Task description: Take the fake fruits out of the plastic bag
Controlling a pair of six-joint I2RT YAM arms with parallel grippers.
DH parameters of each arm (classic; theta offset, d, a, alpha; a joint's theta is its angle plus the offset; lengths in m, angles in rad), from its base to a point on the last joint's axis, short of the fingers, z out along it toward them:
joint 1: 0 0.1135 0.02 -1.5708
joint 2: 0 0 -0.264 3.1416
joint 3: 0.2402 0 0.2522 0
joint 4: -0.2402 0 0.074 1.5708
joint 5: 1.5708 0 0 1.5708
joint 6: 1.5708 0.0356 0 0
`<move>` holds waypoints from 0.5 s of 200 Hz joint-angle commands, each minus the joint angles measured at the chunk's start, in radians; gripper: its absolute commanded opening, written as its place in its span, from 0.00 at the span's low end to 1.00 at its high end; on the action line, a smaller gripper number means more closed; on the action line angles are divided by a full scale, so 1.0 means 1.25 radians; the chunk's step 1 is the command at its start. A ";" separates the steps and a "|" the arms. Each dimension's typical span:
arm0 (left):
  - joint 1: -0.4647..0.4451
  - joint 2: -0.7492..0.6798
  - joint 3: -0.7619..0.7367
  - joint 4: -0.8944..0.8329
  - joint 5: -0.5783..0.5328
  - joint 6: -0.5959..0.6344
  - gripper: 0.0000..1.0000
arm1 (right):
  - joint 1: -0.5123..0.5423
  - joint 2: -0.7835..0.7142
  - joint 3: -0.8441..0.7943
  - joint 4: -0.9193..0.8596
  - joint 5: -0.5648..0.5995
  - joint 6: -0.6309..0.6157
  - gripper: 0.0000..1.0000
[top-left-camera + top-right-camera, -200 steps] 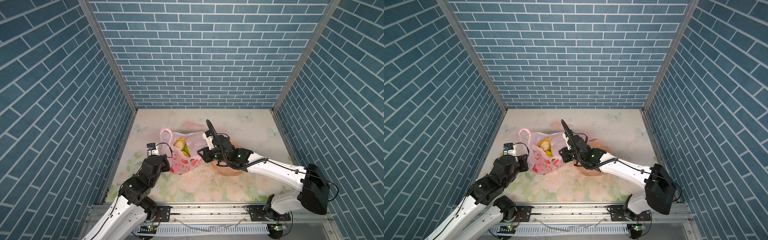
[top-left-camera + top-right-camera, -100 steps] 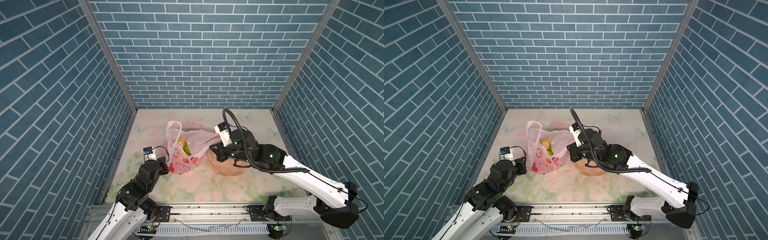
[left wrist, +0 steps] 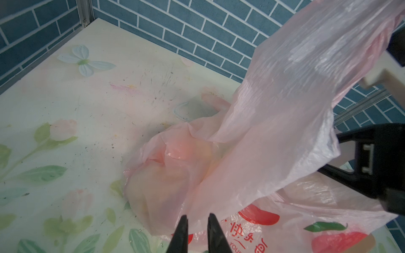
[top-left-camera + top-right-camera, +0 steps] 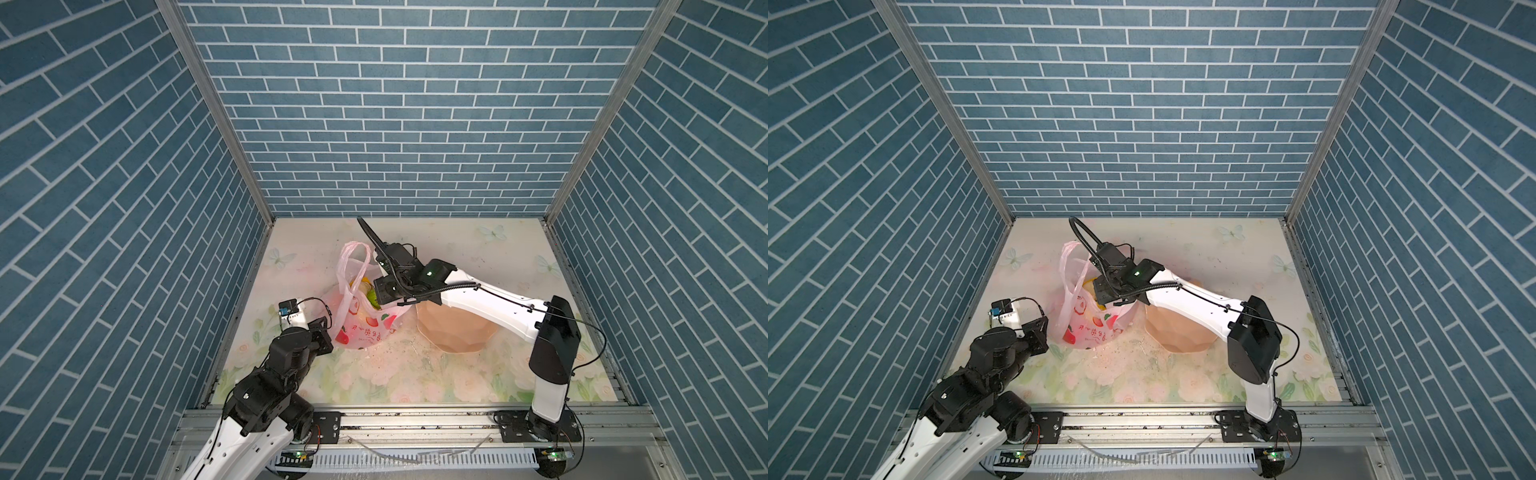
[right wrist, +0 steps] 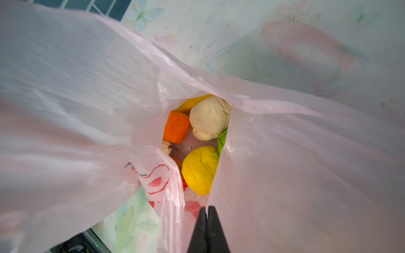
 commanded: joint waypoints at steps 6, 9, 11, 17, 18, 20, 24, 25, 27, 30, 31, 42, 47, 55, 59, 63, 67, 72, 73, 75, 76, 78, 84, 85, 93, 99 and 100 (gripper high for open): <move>0.005 -0.026 0.050 -0.070 0.032 -0.025 0.19 | -0.009 0.026 0.063 0.066 -0.027 0.006 0.00; 0.005 -0.029 0.054 -0.076 0.037 -0.028 0.19 | -0.010 0.029 0.062 0.076 -0.030 0.006 0.00; 0.005 -0.033 0.057 -0.078 0.039 -0.030 0.19 | -0.012 0.032 0.062 0.082 -0.032 0.005 0.00; 0.005 -0.040 0.062 -0.088 0.048 -0.036 0.19 | -0.013 0.038 0.058 0.112 -0.045 0.003 0.00; 0.005 -0.042 0.063 -0.089 0.049 -0.038 0.19 | -0.012 0.039 0.057 0.117 -0.046 0.001 0.00; 0.005 -0.044 0.064 -0.092 0.051 -0.041 0.19 | -0.013 0.041 0.054 0.127 -0.052 0.000 0.00; 0.005 -0.051 0.067 -0.098 0.056 -0.044 0.19 | -0.015 0.044 0.049 0.151 -0.066 -0.001 0.00; 0.004 -0.052 0.068 -0.099 0.057 -0.045 0.19 | -0.016 0.045 0.048 0.156 -0.069 -0.002 0.00; 0.004 -0.056 0.069 -0.102 0.058 -0.048 0.19 | -0.017 0.046 0.045 0.169 -0.074 -0.002 0.00; 0.005 -0.061 0.072 -0.107 0.062 -0.051 0.19 | -0.018 0.048 0.041 0.187 -0.083 -0.002 0.00; 0.005 -0.063 0.072 -0.109 0.062 -0.052 0.19 | -0.019 0.049 0.040 0.193 -0.087 -0.002 0.00; 0.005 -0.080 0.079 -0.125 0.068 -0.063 0.19 | -0.024 0.058 0.030 0.254 -0.140 0.001 0.00; 0.004 -0.086 0.083 -0.133 0.069 -0.066 0.19 | -0.025 0.065 0.032 0.276 -0.160 0.003 0.00; 0.004 -0.096 0.091 -0.143 0.070 -0.072 0.19 | -0.025 0.075 0.038 0.304 -0.197 0.003 0.00; 0.004 -0.099 0.096 -0.148 0.069 -0.072 0.19 | -0.025 0.081 0.042 0.314 -0.214 0.001 0.00; 0.005 -0.101 0.101 -0.152 0.069 -0.072 0.19 | -0.025 0.088 0.048 0.323 -0.235 0.000 0.00; 0.004 -0.103 0.107 -0.157 0.069 -0.072 0.19 | -0.024 0.093 0.054 0.328 -0.256 0.000 0.00; 0.004 -0.103 0.115 -0.164 0.066 -0.071 0.19 | -0.023 0.100 0.061 0.333 -0.278 0.000 0.00; 0.004 -0.103 0.118 -0.165 0.066 -0.071 0.19 | -0.022 0.101 0.062 0.333 -0.282 0.000 0.00; 0.005 -0.103 0.122 -0.167 0.066 -0.071 0.19 | -0.022 0.103 0.065 0.336 -0.290 0.000 0.00; 0.005 -0.102 0.124 -0.168 0.065 -0.070 0.19 | -0.021 0.104 0.066 0.337 -0.293 -0.001 0.00; 0.004 -0.102 0.127 -0.171 0.065 -0.069 0.19 | -0.020 0.106 0.068 0.338 -0.300 -0.001 0.00; 0.004 -0.098 0.134 -0.179 0.062 -0.067 0.19 | -0.016 0.109 0.073 0.340 -0.316 -0.002 0.00; 0.004 -0.097 0.134 -0.180 0.062 -0.066 0.19 | -0.014 0.109 0.073 0.340 -0.319 -0.003 0.00; 0.005 -0.091 0.167 -0.188 0.058 -0.061 0.19 | -0.008 0.108 0.074 0.338 -0.337 -0.006 0.00; 0.005 -0.085 0.182 -0.195 0.055 -0.057 0.20 | 0.003 0.105 0.073 0.332 -0.348 -0.008 0.00; 0.004 -0.083 0.185 -0.195 0.055 -0.056 0.20 | 0.003 0.105 0.073 0.332 -0.348 -0.008 0.00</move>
